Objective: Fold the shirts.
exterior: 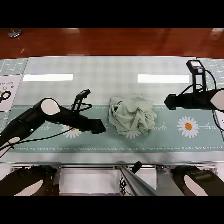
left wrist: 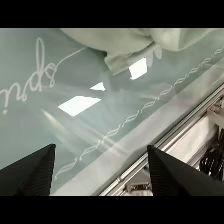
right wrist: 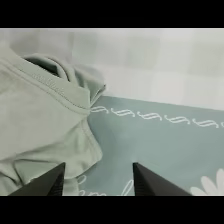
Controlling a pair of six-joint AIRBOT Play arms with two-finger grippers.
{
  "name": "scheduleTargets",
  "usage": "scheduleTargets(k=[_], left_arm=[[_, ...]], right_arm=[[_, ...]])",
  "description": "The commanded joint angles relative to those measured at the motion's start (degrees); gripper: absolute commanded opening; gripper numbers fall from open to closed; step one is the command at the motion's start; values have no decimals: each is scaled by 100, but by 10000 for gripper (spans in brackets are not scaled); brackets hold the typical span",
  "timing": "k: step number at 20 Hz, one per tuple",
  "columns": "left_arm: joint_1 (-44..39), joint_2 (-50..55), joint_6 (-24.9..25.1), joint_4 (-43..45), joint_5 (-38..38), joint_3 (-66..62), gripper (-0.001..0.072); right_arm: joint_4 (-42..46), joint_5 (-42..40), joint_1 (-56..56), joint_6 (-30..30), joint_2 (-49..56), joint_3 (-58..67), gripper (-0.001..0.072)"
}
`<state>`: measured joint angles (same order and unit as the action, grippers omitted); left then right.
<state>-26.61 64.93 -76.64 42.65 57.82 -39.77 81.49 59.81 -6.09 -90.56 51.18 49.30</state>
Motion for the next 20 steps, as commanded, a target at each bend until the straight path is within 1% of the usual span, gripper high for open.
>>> scheduleTargets(k=[1, 4, 5, 6, 7, 10, 13, 14, 16, 18, 20], left_arm=[[-131, 310, 422, -671, -654, 208, 720], [-188, 507, 422, -671, -1235, 205, 719], [-186, 514, 422, -669, -1453, 190, 717], [-188, 520, 420, -671, -1646, 146, 673], [-205, 522, 422, -671, -1832, 103, 592], [-223, 538, 417, -673, -2341, -11, 588], [-238, 890, 422, -671, -2221, -260, 593], [-247, 1064, 426, -671, -2159, -372, 606], [-245, 1432, 610, -673, -1965, -669, 614], [-245, 1762, 713, -671, -1711, -979, 614], [-240, 2070, 715, -671, -1475, -1263, 593]], right_arm=[[-804, 98, 389, 372, -9, 9, 503], [-1460, 374, 389, 686, 11, 7, 503], [-1558, 459, 382, 754, 15, 9, 503], [-1569, 518, 382, 769, 15, 9, 503], [-1558, 551, 385, 785, 15, 9, 503], [-1554, 562, 385, 815, 15, 9, 503], [-1552, 562, 385, 815, 15, 9, 503], [-1552, 564, 385, 815, 15, 9, 503], [-1550, 579, 385, 815, 15, 9, 503], [-1541, 629, 385, 815, 15, 9, 503], [-1537, 645, 385, 817, 15, 9, 503]])
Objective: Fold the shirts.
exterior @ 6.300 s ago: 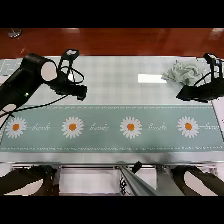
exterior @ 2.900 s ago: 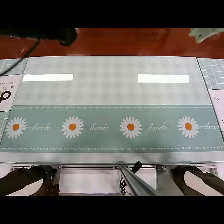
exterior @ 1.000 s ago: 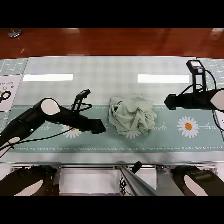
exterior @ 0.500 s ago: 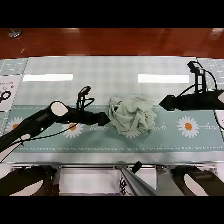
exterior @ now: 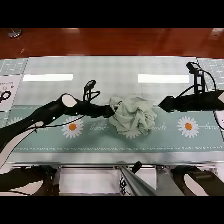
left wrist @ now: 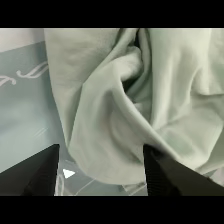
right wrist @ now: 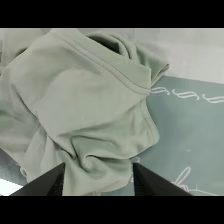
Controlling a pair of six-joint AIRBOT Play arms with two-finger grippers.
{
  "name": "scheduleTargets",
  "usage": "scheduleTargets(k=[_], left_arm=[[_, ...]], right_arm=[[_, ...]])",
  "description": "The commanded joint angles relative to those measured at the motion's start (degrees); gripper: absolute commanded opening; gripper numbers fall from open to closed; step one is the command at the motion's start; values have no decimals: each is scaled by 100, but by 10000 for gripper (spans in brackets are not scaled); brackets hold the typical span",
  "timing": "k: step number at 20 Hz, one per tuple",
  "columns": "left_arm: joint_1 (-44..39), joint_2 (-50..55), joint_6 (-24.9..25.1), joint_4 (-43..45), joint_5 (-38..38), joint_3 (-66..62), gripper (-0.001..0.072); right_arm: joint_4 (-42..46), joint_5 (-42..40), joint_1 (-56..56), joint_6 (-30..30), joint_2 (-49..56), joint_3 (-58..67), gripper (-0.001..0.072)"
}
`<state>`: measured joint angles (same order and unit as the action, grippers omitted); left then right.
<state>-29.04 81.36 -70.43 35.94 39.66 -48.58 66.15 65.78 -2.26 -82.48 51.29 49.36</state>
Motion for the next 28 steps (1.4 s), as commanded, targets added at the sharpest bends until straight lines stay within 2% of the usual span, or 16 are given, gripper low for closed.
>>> scheduleTargets(k=[1, 3, 4, 5, 6, 9, 13, 17, 23, 26, 27, 28], left_arm=[[2, 560, 42, -2, 446, -514, 520], [-2, 752, 15, -13, 597, -710, 194], [-2, 822, 15, -22, 625, -782, 163], [11, 876, 17, -22, 660, -839, 68], [15, 890, 31, -20, 693, -857, 18], [55, 868, 92, 2, 986, -866, 16], [153, 774, 232, 20, 1410, -866, 15], [221, 452, 229, 74, 1453, -868, 15], [313, 243, 70, 114, 1502, -870, 15], [313, 243, 127, 114, 1460, -870, 15], [313, 243, 142, 114, 1438, -870, 15], [319, 243, 140, 111, 1423, -872, 15]], right_arm=[[11, 48, 2, 7, 4, 2, 503], [39, 52, 2, 7, 4, 2, 503], [42, 52, 2, 7, 4, 0, 501], [111, 52, 2, 7, 4, -37, 499], [275, 74, 9, 4, 20, -129, 499], [597, 146, 9, 9, 46, -695, 504], [210, -87, 9, 28, 46, -1499, 606], [-81, -826, 9, 111, 46, -1917, 600], [-1054, -2164, 7, 122, 48, -2409, 599], [-1709, -2400, -129, 494, 404, -2485, 581], [-1945, -2533, -260, 688, 649, -2485, 544], [-2236, -2651, -389, 879, 898, -2485, 450]])
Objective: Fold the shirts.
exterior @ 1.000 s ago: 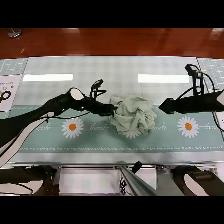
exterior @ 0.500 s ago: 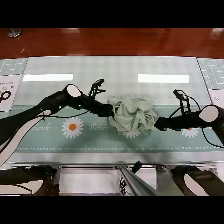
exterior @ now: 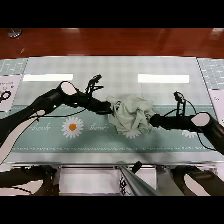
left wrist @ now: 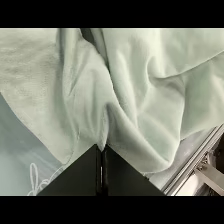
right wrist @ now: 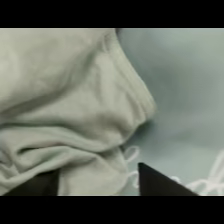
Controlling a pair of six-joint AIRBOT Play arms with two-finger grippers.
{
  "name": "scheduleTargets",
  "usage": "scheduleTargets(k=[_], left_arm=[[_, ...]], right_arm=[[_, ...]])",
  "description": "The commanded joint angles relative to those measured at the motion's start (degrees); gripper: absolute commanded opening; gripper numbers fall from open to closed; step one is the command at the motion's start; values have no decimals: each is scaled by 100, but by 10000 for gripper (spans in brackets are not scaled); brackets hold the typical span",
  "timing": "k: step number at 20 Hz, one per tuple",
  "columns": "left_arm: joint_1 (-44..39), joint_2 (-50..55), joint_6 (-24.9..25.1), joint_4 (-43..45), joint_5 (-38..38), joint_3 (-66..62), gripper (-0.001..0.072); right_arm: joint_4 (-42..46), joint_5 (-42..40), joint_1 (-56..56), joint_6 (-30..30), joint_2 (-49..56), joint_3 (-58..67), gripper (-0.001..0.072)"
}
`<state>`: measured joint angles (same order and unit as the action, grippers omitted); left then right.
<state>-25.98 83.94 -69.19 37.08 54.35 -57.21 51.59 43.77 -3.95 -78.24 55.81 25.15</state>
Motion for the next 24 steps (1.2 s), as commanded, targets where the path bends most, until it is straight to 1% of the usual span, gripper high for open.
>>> scheduleTargets(k=[1, 2, 3, 4, 6, 7, 10, 13, 16, 17, 21, 24], left_arm=[[17, -17, 15, -2, -50, -9, 15], [31, -26, 15, -2, -50, -11, 15], [68, -68, 17, 2, -59, -11, 14], [125, -168, 20, 2, -114, -13, 14], [291, -581, 17, 87, -299, -81, 13], [393, -859, 15, 162, -361, -197, 13], [723, -1847, 9, 299, -435, -852, 13], [772, -2693, -9, 293, -892, -1657, 14], [763, -3220, -4, 295, -1056, -2400, 14], [763, -3362, -4, 295, -1045, -2612, 14], [763, -3908, -4, 304, -1027, -2966, 14], [763, -4299, -7, 304, -1038, -2966, 14]], right_arm=[[-1104, -555, -328, 719, 649, -63, 312], [-1438, -590, -411, 1047, 785, -59, 138], [-1604, -577, -435, 1237, 796, -50, 26], [-1582, -529, -431, 1303, 697, 11, 26], [-1108, -402, -431, 1287, 232, 293, 25], [-774, -345, -431, 1187, -83, 503, 24], [428, -214, -433, 369, -1121, 1504, 24], [756, -61, -433, 341, -1829, 2771, 23], [1550, 275, -433, -109, -2022, 3985, 23], [1698, 459, -433, -153, -2022, 4345, 23], [1821, 1064, -433, -151, -2022, 5534, 23], [1965, 1198, -433, -181, -2022, 6229, 23]])
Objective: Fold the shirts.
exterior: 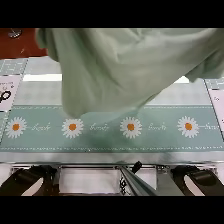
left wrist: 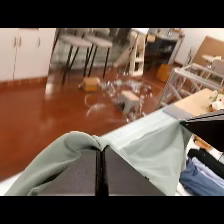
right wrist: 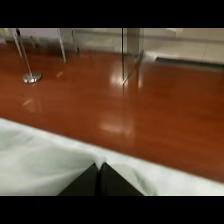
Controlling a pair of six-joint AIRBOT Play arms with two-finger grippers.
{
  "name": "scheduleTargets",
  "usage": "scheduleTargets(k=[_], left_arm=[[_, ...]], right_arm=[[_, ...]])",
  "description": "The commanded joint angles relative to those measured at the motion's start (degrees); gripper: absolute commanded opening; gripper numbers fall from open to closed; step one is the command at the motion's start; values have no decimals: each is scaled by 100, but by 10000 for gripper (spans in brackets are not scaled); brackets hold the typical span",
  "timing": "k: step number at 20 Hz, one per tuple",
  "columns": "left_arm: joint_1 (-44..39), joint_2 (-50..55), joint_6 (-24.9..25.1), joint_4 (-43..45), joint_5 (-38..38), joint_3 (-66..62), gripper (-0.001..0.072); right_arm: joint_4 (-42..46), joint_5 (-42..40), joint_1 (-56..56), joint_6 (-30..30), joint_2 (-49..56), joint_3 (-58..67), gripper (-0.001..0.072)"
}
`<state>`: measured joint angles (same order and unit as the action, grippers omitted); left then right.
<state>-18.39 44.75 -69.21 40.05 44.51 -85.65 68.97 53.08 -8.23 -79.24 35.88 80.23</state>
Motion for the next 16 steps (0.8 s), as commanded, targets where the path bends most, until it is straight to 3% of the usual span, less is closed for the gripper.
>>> scheduleTargets(k=[1, 5, 7, 10, 16], left_arm=[[15, -481, -2, 7, -101, -122, 14], [28, -525, -57, 800, -306, -120, 13], [28, -269, -363, 1292, -293, -120, 14], [28, 400, -367, 1401, -319, -120, 14], [26, 2264, -348, 1757, -651, -120, 15]], right_arm=[[280, 264, -4, -136, -26, 942, 23], [605, 503, -4, -400, 17, 1244, 23], [588, 1213, -9, -570, 267, 1244, 23], [656, 2031, -9, -446, 1005, 1244, 23], [1663, 988, -4, -326, 2855, 1244, 24]])
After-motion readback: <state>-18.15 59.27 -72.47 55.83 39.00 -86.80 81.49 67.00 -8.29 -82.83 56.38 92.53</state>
